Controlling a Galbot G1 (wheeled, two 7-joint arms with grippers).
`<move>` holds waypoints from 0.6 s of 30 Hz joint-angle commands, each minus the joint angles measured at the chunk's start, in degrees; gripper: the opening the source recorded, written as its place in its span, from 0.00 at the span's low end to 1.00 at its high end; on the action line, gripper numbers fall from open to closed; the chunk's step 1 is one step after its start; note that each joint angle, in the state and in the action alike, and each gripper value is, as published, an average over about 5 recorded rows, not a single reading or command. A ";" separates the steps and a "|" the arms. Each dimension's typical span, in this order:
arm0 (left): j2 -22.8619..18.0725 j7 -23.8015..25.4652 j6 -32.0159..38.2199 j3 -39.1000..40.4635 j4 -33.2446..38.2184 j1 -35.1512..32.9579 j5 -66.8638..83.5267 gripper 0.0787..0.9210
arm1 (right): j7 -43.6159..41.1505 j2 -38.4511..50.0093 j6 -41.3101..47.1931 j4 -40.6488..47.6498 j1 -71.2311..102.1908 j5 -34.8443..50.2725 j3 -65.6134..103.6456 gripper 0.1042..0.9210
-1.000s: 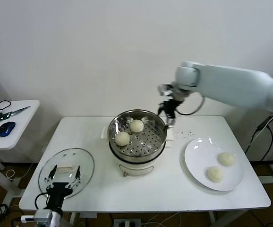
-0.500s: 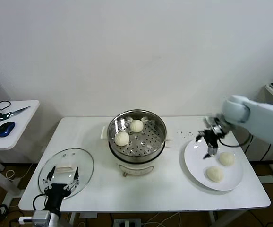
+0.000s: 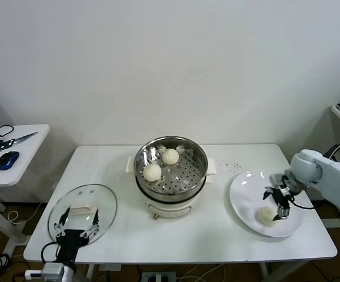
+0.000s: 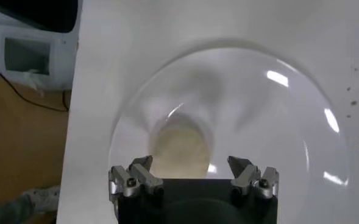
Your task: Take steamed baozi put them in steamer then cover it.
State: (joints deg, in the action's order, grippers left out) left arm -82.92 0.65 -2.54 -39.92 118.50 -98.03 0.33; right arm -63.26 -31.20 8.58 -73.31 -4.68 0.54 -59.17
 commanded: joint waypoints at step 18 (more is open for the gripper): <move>0.23 -0.15 -0.01 0.58 -1.39 0.58 -1.85 0.88 | -0.94 -3.72 -0.26 3.58 2.52 -3.79 0.18 0.80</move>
State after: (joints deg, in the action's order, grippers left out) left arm -83.08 0.52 -2.64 -39.37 117.24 -97.39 -1.24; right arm -63.94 -34.11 8.39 -70.51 -1.63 -2.58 -57.84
